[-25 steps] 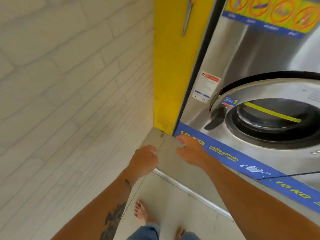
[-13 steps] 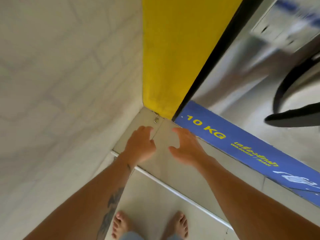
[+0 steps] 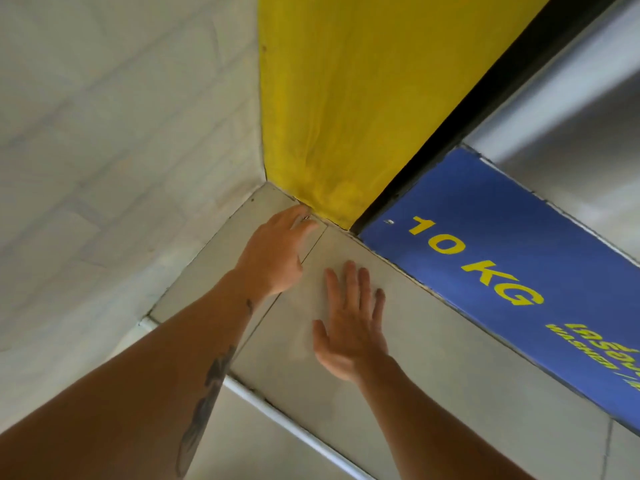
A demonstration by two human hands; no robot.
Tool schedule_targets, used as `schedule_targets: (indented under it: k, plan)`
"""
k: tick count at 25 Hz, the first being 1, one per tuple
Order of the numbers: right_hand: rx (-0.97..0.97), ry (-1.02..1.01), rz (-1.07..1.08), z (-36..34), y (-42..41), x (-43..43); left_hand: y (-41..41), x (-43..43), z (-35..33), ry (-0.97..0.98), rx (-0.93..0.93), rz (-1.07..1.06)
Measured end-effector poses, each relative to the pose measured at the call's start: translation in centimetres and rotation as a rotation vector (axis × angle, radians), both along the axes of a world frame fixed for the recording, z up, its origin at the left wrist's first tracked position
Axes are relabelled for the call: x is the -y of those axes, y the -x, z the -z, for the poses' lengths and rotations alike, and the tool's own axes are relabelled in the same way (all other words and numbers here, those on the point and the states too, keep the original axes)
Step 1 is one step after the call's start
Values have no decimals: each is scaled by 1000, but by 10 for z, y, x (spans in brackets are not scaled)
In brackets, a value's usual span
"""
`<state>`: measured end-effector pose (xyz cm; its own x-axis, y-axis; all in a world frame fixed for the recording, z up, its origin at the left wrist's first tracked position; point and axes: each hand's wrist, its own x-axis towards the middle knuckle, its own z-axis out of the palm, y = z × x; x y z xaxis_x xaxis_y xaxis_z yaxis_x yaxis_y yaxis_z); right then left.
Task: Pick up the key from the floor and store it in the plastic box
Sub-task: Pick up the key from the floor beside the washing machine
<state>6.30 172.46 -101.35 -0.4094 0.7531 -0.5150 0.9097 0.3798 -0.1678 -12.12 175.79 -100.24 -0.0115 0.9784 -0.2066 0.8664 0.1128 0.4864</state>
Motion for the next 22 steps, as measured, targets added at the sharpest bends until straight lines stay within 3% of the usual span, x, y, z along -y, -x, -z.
schedule_targets:
  k: [7,14,18,20,22]
  plan:
    - [-100,-160,83,28,0,9,3,-26,21,-145,-177,14]
    - [-88,-264,100,39,2,17,8,-22,30,-284,-189,32]
    - [-100,-293,95,40,0,17,9,-18,28,-275,-33,-44]
    - [-86,-277,98,37,3,16,4,-12,15,-234,135,-253]
    - [-47,-207,91,28,3,15,-3,-2,-7,-54,427,-565]
